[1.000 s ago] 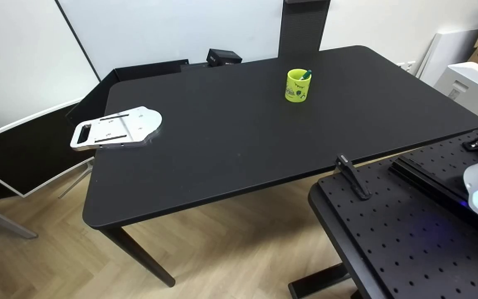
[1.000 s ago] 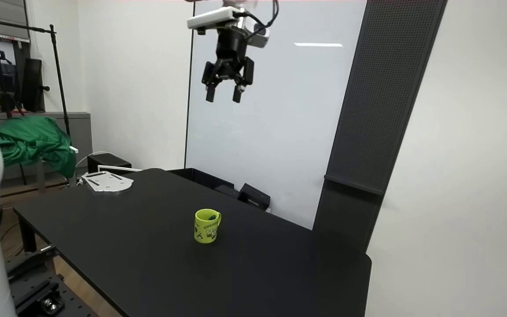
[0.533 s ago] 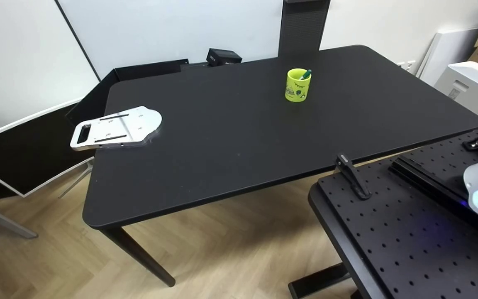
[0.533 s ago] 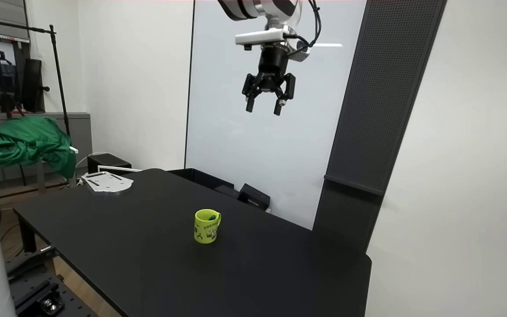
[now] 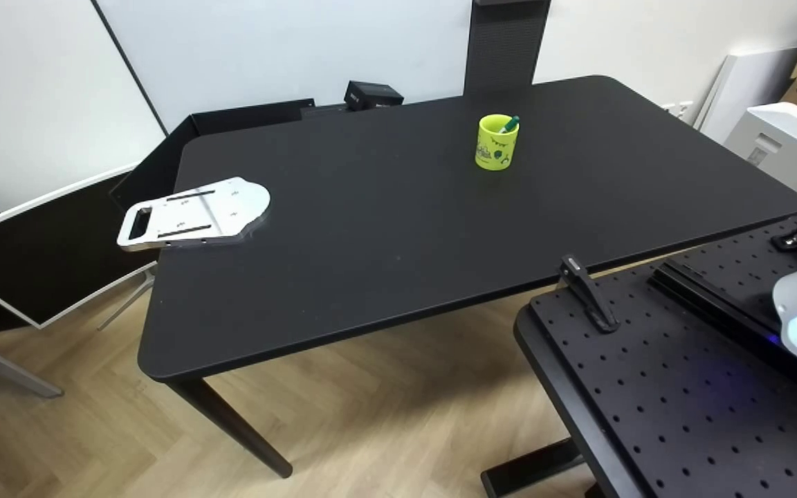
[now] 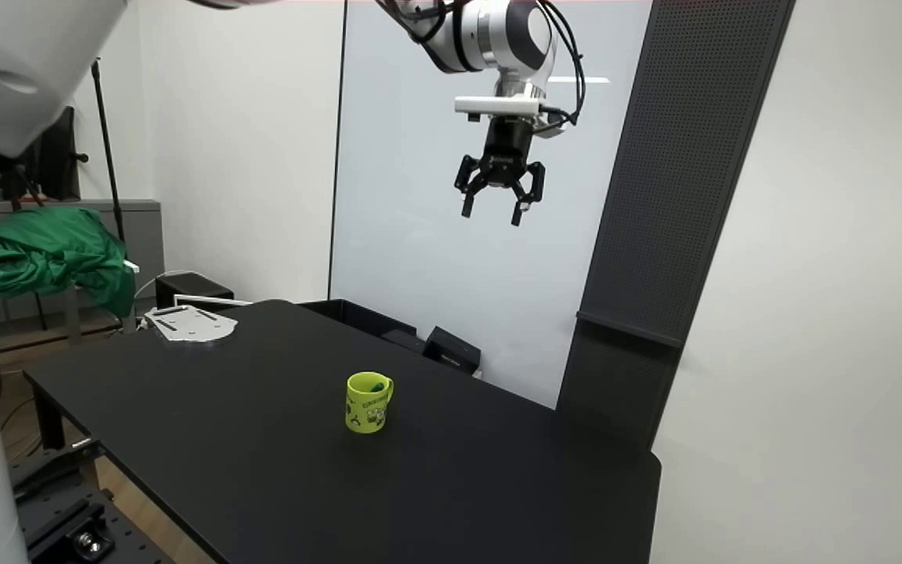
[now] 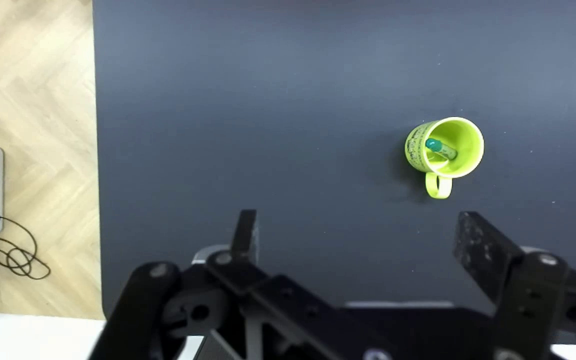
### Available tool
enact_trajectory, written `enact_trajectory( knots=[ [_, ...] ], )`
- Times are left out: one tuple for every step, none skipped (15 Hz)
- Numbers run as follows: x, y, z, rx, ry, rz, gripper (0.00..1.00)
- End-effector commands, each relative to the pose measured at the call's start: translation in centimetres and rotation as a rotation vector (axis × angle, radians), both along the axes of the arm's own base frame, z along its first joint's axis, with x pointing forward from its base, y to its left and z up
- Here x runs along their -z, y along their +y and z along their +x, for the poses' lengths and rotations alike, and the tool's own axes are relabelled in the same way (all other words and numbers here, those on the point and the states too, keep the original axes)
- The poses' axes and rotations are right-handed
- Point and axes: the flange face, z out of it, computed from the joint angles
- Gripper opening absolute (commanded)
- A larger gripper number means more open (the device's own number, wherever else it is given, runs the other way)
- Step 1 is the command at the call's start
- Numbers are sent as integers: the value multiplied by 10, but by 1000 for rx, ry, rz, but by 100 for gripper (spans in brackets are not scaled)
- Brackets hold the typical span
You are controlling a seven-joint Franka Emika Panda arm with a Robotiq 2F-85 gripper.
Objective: Get the green marker from the yellow cup and place it on the table
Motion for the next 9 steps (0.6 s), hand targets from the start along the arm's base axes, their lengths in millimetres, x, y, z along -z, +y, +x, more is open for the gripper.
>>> enact_trajectory(
  knots=[
    [17,11,27,-89,43,55,100],
    [24,17,32,-115,61,62,100],
    [29,23,35,-139,77,68,100],
    [36,31,38,-163,98,72,100],
    [40,38,39,-183,119,74,100],
    [46,48,40,-208,143,72,100],
    [50,57,40,-234,167,68,100],
    [54,68,40,-262,192,62,100],
    [58,77,39,-291,216,51,100]
  ],
)
